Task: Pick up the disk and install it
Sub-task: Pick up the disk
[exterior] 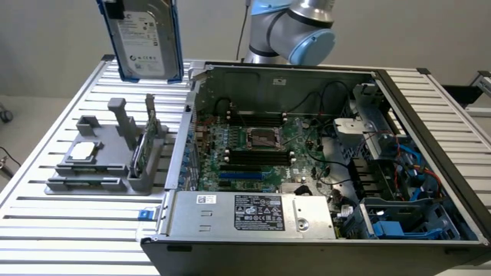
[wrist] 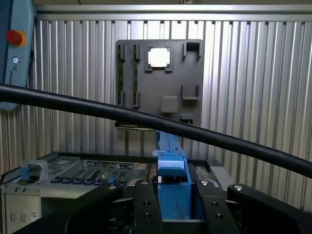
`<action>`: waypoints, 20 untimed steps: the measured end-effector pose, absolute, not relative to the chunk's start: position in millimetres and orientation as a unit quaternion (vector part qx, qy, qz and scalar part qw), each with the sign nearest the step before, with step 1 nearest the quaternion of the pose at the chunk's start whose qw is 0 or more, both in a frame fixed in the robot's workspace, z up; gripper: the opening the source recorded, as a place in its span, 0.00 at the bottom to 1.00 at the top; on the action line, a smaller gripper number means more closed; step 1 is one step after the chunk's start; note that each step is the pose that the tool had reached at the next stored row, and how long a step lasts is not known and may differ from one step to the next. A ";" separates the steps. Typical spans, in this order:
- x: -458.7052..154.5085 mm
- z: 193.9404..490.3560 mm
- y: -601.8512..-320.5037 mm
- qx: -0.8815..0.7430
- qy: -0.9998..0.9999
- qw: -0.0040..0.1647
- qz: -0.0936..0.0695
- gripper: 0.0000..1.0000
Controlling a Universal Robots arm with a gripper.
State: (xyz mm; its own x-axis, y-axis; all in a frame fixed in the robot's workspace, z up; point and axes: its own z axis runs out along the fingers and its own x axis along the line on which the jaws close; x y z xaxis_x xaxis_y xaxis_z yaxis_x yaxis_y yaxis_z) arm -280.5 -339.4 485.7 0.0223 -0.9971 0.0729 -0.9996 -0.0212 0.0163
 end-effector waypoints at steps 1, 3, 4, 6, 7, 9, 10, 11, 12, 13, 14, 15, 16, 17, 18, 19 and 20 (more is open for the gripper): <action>-276.4 485.9 -341.3 0.714 -0.699 0.031 0.020 0.33; -267.7 486.0 -345.2 0.714 -0.699 0.031 0.020 0.33; -263.5 486.1 -347.4 0.714 -0.699 0.031 0.020 0.33; -255.5 486.2 -352.2 0.714 -0.699 0.031 0.020 0.33; -251.6 486.2 -354.7 0.714 -0.699 0.031 0.020 0.33; -244.0 486.3 -359.9 0.714 -0.699 0.031 0.020 0.33; -240.7 486.3 -362.5 0.714 -0.699 0.031 0.020 0.33; -237.8 486.4 -365.2 0.714 -0.699 0.031 0.020 0.33; -235.3 486.3 -367.9 0.714 -0.699 0.031 0.020 0.33; -232.8 486.4 -370.7 0.714 -0.699 0.031 0.020 0.33; -229.9 486.5 -373.6 0.714 -0.699 0.031 0.020 0.33; -226.7 486.7 -376.5 0.714 -0.699 0.031 0.020 0.33; -223.3 487.1 -379.0 0.714 -0.699 0.031 0.020 0.33; -219.0 488.1 -380.9 0.714 -0.699 0.032 0.020 0.33; -214.3 489.4 -382.4 0.714 -0.699 0.031 0.020 0.33; -210.0 490.6 -383.5 0.714 -0.699 0.031 0.020 0.33; -205.4 492.1 -384.6 0.714 -0.699 0.032 0.020 0.33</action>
